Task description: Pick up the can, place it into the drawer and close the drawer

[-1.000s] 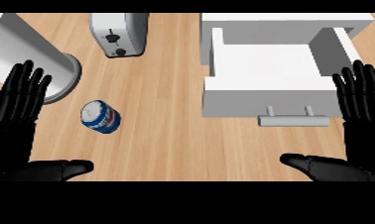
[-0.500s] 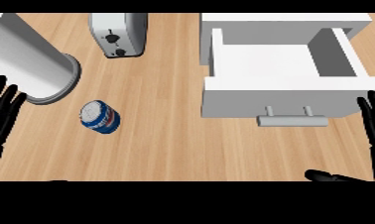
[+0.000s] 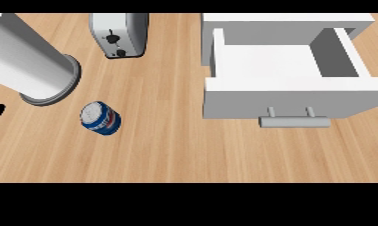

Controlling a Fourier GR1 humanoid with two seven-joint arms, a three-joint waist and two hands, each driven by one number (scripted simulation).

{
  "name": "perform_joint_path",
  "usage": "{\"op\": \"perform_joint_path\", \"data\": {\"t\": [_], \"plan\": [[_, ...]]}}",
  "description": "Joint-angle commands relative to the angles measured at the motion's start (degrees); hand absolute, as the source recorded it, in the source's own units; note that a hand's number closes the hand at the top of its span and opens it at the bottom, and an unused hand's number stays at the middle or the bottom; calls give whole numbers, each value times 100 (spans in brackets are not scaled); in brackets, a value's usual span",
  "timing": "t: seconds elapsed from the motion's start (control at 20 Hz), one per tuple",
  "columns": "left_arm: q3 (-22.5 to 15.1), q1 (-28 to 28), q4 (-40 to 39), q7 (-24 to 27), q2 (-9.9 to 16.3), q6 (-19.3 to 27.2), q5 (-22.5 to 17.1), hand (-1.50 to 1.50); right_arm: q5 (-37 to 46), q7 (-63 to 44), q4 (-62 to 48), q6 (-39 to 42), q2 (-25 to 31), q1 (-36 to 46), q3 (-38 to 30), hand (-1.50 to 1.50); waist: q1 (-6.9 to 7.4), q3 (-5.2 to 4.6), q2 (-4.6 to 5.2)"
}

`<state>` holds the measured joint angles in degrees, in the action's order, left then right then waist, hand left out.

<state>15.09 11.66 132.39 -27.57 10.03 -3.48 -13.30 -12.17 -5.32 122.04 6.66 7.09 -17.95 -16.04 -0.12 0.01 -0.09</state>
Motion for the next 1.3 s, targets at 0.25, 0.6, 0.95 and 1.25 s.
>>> {"op": "perform_joint_path", "data": {"t": [0.25, 0.6, 0.95, 1.25], "plan": [[376, 31, -167, -240, -356, 44, -860, -150, -728, 184, 146, 665, 84, -603, -732, -150, -10, -3, -4], [381, -802, -926, -532, -252, 312, -974, -150, -1004, 331, -120, 1155, 252, -648, -1231, -150, -43, -1, 6], [58, -1178, -1734, -167, -414, 377, -497, -150, -1040, 328, 66, 1451, -152, -873, -1371, -150, -38, -2, 7], [10, -1250, -2399, 344, -474, 402, -122, -150, -1210, 179, 60, 1706, -146, -790, -1638, -150, -28, -2, 6]]}}
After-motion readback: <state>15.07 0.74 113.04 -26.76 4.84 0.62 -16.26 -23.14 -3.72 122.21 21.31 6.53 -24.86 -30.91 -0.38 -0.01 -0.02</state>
